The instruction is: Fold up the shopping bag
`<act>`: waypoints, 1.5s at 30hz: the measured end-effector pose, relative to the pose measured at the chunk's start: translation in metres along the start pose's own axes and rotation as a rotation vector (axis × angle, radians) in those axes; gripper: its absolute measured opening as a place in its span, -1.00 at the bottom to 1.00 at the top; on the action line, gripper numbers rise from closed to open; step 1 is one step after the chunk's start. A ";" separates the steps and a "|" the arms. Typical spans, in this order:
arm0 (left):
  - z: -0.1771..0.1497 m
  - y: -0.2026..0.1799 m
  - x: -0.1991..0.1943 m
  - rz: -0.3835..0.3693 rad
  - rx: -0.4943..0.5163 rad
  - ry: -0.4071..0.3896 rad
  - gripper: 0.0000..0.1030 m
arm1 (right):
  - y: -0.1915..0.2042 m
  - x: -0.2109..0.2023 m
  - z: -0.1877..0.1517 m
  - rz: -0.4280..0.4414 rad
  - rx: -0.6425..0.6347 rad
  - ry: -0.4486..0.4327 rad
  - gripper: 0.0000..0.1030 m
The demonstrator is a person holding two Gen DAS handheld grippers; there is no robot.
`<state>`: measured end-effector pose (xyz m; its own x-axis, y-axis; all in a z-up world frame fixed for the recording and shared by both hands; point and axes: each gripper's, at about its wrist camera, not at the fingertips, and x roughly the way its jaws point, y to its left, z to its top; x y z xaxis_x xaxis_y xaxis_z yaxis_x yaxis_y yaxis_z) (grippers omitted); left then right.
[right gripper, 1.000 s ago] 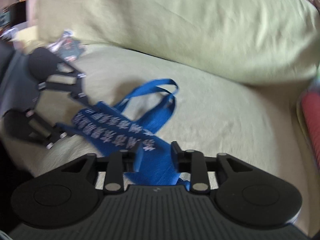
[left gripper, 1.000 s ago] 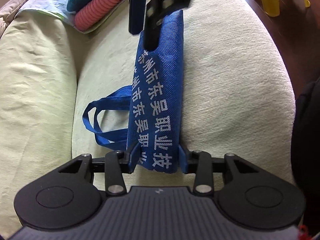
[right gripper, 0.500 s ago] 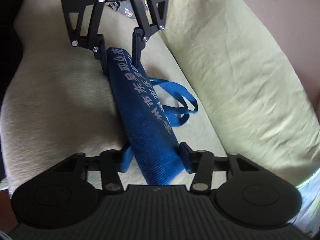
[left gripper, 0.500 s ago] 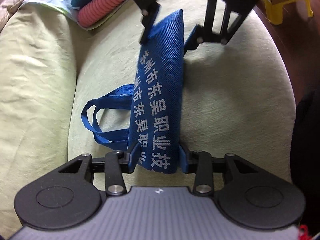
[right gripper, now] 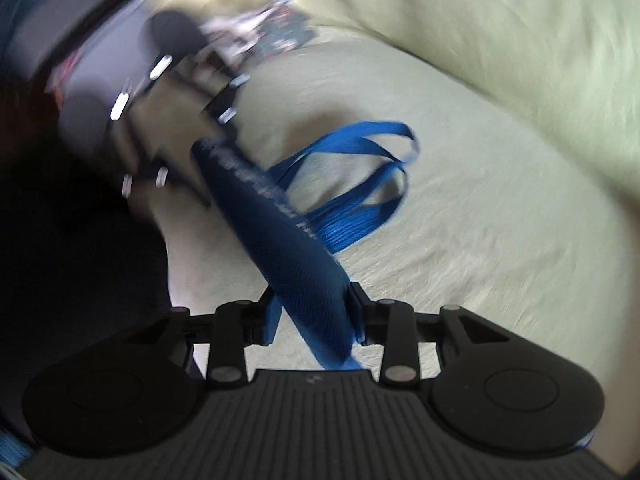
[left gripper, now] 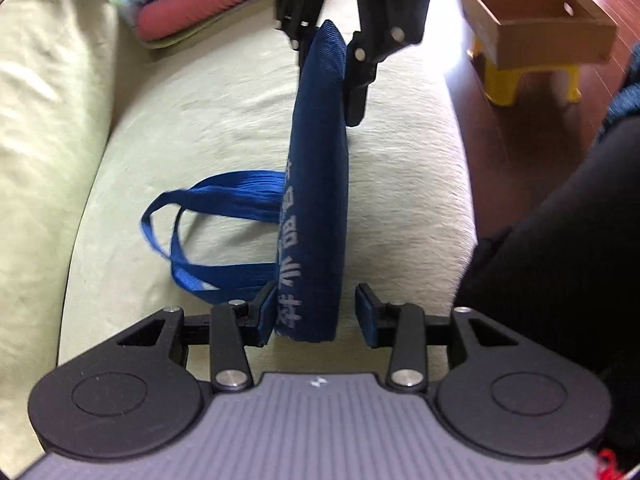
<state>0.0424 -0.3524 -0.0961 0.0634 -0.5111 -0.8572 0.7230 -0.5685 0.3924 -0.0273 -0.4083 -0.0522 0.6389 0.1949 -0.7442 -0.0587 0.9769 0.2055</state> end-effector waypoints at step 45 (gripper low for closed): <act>0.021 0.063 0.016 0.118 -0.525 -0.021 -0.34 | -0.060 0.020 0.001 -0.222 0.584 -0.143 -0.12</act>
<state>0.0743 -0.4100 -0.0776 0.1554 -0.5678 -0.8084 0.9587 -0.1105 0.2619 -0.0100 -0.4631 -0.0785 0.6863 -0.0594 -0.7249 0.4884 0.7762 0.3988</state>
